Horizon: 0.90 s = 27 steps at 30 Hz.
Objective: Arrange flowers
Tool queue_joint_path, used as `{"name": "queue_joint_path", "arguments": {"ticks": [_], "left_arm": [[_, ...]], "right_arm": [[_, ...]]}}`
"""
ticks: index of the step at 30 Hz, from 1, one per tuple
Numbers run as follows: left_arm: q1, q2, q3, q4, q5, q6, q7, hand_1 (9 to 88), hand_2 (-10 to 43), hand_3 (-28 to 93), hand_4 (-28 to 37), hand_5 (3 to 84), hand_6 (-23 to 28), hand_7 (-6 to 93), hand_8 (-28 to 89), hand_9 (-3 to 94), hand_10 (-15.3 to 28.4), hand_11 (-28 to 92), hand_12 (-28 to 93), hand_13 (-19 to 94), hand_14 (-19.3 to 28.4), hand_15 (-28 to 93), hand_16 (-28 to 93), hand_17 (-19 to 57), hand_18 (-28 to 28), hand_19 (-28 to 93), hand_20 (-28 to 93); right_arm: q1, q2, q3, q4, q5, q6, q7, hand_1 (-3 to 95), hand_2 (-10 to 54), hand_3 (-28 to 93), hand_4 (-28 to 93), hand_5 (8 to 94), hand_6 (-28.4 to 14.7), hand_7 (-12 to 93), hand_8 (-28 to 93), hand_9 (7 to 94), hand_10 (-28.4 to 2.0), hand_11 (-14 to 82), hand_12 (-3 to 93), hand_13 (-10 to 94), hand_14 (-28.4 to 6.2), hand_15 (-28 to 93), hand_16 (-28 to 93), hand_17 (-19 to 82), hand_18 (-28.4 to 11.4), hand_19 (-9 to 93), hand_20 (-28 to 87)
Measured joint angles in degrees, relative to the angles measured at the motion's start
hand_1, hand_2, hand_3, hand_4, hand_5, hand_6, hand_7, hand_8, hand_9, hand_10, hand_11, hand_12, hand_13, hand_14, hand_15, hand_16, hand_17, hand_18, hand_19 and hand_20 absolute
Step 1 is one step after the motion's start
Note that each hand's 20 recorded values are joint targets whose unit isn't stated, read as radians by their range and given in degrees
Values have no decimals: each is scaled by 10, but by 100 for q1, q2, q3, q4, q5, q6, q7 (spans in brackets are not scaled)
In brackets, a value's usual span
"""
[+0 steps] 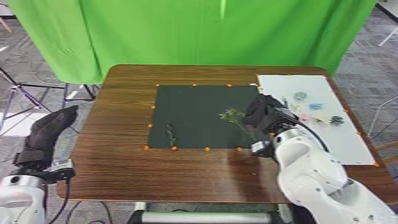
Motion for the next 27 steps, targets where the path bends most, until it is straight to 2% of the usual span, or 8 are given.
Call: {"name": "queue_joint_path", "arguments": {"ticks": [8,17,27], "left_arm": [[9,15,-3,-5,0,-3,-12,207,29,632,-283,393,29,140,-83,356,125,137,77,285,154,66,-2,28,80,24,105],[7,18,1,-6,9,-129,-83,208,30,631,-283,389,29,138,-82,353,125,135,77,284,155,65,-2,28,80,23,106],[34,24,-12,-18,8,-131,-87,208,30,630,-283,389,29,137,-80,353,124,135,77,284,155,65,-1,28,80,22,106]], "right_arm": [[430,-471,-329,289,-31,-144,8,636,-95,511,-100,852,-38,160,170,937,-111,254,277,937,9,685,190,712,-102,932,515],[734,-1308,-573,802,-45,-193,-6,634,-95,512,-99,852,-39,165,173,937,-113,258,276,937,10,685,190,714,-102,932,514],[737,-1503,-615,938,-105,-315,-7,638,-95,485,-101,852,-37,186,180,937,-115,282,264,937,11,686,189,714,-102,932,514]]}}
